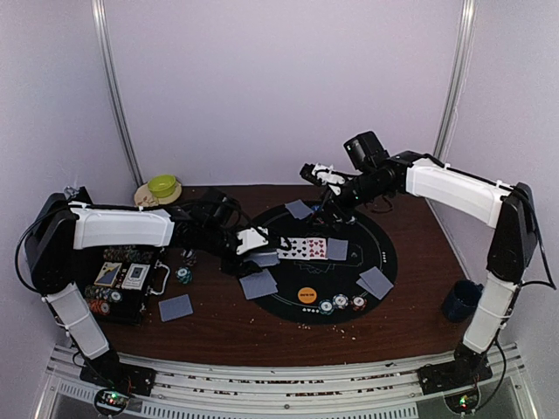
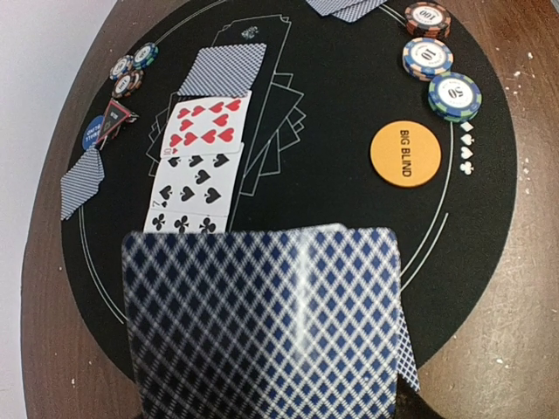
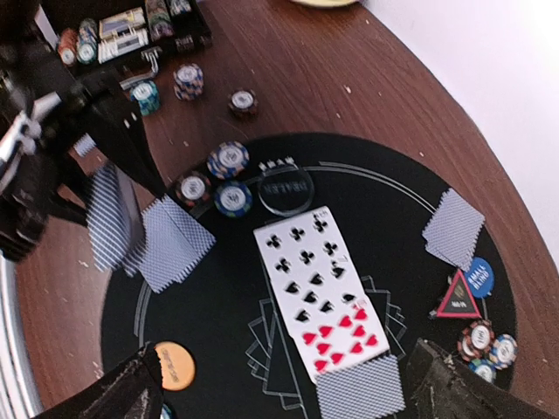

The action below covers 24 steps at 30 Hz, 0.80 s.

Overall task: Distribute texas hold em gaming equipment
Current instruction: Pick up the poker card from the face-down deck piles.

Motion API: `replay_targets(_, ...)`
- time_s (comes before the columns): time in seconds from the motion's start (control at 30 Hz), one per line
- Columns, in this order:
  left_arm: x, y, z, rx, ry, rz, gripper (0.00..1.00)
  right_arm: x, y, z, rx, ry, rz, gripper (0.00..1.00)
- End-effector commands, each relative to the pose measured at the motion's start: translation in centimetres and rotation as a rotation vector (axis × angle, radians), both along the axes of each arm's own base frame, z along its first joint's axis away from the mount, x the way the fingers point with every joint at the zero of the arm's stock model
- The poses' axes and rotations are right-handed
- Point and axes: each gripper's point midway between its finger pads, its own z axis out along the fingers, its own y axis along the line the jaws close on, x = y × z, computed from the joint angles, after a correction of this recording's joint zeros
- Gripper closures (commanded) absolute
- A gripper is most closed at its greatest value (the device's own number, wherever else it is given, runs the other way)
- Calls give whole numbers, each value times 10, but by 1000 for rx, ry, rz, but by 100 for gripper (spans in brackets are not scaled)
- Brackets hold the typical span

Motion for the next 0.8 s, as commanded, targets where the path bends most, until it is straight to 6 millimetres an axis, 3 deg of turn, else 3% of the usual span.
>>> replay_targets(0.0,12,-10,33,-78,-74,16,44,-18,33,8,243,171,56,0)
replay_targets(0.53,3,-14,46,-103,-82,-9,44,-48,95,-32,292,396,178,0)
replay_targets(0.77,2,-15,44,-96,-81,-15,44,-59,112,-33,303,458,222,0)
